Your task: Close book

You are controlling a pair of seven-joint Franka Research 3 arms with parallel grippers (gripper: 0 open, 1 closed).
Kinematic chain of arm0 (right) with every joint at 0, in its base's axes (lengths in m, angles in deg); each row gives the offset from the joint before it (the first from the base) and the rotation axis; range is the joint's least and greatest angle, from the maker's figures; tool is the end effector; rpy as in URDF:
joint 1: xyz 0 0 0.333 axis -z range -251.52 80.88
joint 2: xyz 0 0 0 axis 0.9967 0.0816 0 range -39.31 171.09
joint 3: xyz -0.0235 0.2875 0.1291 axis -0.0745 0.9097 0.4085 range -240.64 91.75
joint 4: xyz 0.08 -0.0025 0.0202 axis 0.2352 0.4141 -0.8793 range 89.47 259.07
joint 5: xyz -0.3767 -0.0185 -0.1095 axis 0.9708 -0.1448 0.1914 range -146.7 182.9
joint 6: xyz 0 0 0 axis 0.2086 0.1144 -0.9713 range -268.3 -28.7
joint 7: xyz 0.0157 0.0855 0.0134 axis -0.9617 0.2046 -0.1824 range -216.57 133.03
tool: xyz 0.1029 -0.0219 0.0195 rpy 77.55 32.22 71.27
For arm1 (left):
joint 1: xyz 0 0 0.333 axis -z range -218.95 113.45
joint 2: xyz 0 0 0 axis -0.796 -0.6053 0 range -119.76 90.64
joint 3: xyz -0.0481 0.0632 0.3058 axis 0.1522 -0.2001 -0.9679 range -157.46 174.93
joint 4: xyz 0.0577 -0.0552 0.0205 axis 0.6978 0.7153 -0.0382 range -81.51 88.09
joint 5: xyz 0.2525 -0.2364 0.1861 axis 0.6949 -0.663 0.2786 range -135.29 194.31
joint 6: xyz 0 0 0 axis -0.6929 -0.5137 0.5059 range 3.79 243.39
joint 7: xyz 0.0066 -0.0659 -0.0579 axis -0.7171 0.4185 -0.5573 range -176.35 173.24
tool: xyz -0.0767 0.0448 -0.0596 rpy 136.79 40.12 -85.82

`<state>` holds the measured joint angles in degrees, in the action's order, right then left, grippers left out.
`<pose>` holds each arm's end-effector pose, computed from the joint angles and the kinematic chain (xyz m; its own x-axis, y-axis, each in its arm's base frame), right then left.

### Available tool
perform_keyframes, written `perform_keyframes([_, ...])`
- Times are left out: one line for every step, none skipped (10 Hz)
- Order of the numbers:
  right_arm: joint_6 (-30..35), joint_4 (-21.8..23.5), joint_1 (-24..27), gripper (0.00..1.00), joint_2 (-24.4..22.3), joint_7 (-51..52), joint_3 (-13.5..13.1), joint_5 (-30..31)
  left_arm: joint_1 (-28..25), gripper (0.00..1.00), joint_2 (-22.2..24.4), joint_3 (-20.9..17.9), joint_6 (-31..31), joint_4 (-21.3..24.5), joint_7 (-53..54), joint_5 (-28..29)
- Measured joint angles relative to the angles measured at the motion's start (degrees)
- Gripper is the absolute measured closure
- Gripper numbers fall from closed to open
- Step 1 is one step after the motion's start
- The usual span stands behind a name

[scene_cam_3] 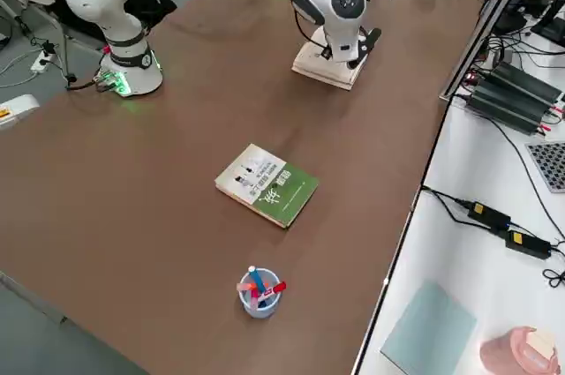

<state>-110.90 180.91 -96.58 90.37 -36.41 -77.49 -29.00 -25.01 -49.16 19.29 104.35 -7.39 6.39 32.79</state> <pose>0.6285 0.1503 0.3421 0.9598 -0.0192 -0.2799 -0.1990 -0.7498 -0.6311 0.5947 -0.4318 0.3719 0.6893 -0.6980 0.1942 -0.7148 -0.6989 0.0255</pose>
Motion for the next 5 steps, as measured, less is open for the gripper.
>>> perform_keyframes([-0.2, 0.8, -0.2, 0.99, 0.4, 2.5, 0.0, -2.1, 0.3, 0.00, -0.6, 0.0, 0.6, 0.0, 0.0, 0.0])
perform_keyframes([-0.3, 1.2, -0.4, 0.99, 0.9, 4.4, 0.0, -4.0, 0.6, 0.00, -1.3, 0.0, 1.6, 0.0, 0.2, 0.0])
perform_keyframes([-1.0, 1.5, -0.8, 0.99, 1.5, 6.0, 0.0, -5.9, 0.9, 0.00, -2.0, 0.0, 2.9, 0.0, 0.9, 0.0])
perform_keyframes([-2.6, 1.9, -1.5, 0.99, 2.3, 7.9, 0.0, -7.7, 1.0, 0.00, -2.7, 0.0, 4.2, 0.0, 2.0, 0.0])
perform_keyframes([-4.3, 2.1, -2.3, 0.99, 3.3, 9.7, 0.0, -9.0, 1.0, 0.00, -3.3, 0.0, 4.9, 0.0, 3.1, 0.0])
